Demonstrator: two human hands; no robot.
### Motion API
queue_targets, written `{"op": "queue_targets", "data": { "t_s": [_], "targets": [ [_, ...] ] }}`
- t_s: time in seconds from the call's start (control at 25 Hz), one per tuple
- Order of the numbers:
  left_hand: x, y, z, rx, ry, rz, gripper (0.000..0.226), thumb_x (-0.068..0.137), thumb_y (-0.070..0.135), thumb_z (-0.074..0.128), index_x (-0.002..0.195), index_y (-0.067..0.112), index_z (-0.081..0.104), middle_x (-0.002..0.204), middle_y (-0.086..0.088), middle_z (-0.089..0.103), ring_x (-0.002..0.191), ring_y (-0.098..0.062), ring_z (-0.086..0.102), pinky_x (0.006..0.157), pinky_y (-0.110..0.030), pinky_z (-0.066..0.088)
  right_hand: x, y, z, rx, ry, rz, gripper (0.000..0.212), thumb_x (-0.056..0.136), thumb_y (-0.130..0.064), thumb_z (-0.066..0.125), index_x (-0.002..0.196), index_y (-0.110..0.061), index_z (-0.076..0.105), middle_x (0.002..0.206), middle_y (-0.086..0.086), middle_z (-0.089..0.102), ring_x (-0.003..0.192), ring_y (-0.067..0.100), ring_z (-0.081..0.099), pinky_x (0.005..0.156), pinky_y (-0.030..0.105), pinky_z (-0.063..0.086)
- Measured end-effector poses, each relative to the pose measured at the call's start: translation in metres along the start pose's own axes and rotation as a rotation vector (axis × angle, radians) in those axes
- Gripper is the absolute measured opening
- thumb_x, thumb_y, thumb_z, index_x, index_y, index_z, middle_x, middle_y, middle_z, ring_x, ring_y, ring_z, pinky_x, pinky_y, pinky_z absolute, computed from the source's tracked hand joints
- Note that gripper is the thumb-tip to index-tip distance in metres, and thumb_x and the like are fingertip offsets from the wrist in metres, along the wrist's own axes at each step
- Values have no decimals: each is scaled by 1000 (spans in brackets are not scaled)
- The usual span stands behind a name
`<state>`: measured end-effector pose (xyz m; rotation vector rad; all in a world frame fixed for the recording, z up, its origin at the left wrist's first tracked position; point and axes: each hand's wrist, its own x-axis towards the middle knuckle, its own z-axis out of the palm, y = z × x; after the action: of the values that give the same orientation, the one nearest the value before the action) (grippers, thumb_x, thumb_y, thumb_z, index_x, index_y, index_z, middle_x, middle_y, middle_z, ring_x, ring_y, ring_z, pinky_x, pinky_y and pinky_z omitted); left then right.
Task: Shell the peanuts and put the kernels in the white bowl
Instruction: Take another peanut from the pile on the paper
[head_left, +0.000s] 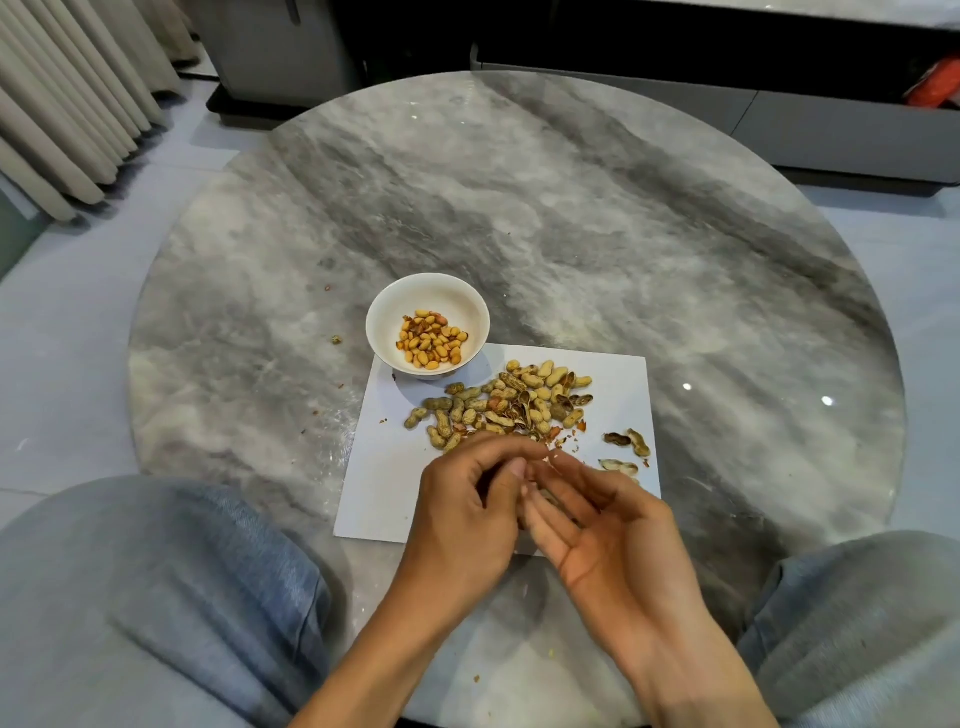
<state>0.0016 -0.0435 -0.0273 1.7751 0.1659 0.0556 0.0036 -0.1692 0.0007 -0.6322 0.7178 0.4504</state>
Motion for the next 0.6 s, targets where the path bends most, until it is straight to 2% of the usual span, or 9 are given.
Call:
{"op": "queue_targets", "data": {
  "t_s": [0.08, 0.12, 0.2, 0.28, 0.36, 0.44, 0.52, 0.6],
  "targets": [
    [2, 2, 0, -210, 79, -263, 32, 97, -1, 54, 88, 19, 77, 78, 5, 71, 70, -4, 64, 64, -17, 50, 1, 7, 2, -78, 2, 2, 33, 85, -9, 57, 113, 6, 64, 110, 24, 72, 97, 33, 74, 81, 36, 62],
    [3, 3, 0, -292, 117, -341, 34, 97, -3, 53, 86, 18, 76, 72, 2, 67, 64, -5, 59, 59, -16, 47, 2, 11, 2, -112, 6, -1, 29, 90, -8, 54, 114, 5, 64, 109, 23, 73, 97, 33, 74, 81, 36, 62],
    [7, 4, 0, -452, 176, -453, 35, 99, -3, 48, 85, 14, 75, 64, -3, 53, 55, -9, 45, 51, -16, 39, 4, 16, 2, -184, 25, -20, 26, 94, -9, 52, 114, 2, 66, 106, 21, 74, 89, 30, 75, 74, 34, 63],
    [11, 6, 1, -628, 209, -540, 32, 100, -3, 45, 91, 10, 73, 61, -2, 48, 54, -10, 37, 50, -19, 35, 5, 19, 2, -231, 42, -48, 25, 95, -9, 52, 112, 1, 68, 103, 20, 74, 82, 27, 74, 70, 33, 62],
    [13, 9, 1, -802, 219, -612, 27, 100, -1, 47, 102, 7, 72, 67, -3, 60, 54, -10, 46, 52, -19, 43, 6, 20, 2, -274, 49, -86, 25, 94, -8, 53, 112, 1, 68, 103, 21, 74, 80, 27, 71, 73, 36, 62],
    [16, 10, -2, -892, 225, -667, 26, 99, -3, 47, 109, 5, 70, 82, -6, 74, 60, -8, 61, 57, -17, 52, 6, 20, 2, -331, 74, -139, 23, 94, -6, 54, 112, 1, 68, 105, 22, 73, 81, 28, 69, 74, 38, 58],
    [17, 11, -5, -926, 217, -701, 33, 97, -11, 42, 113, 3, 68, 95, -11, 77, 72, -8, 70, 64, -16, 57, 6, 17, 2, -387, 98, -190, 21, 94, -3, 54, 110, 0, 68, 104, 21, 74, 78, 26, 67, 71, 38, 57],
    [17, 14, -9, -961, 225, -702, 40, 94, -19, 37, 116, -1, 65, 107, -16, 74, 89, -15, 74, 70, -19, 59, 5, 14, 3, -426, 115, -232, 20, 94, -2, 54, 108, -1, 69, 101, 18, 75, 74, 24, 66, 68, 38, 56]
  ]
}}
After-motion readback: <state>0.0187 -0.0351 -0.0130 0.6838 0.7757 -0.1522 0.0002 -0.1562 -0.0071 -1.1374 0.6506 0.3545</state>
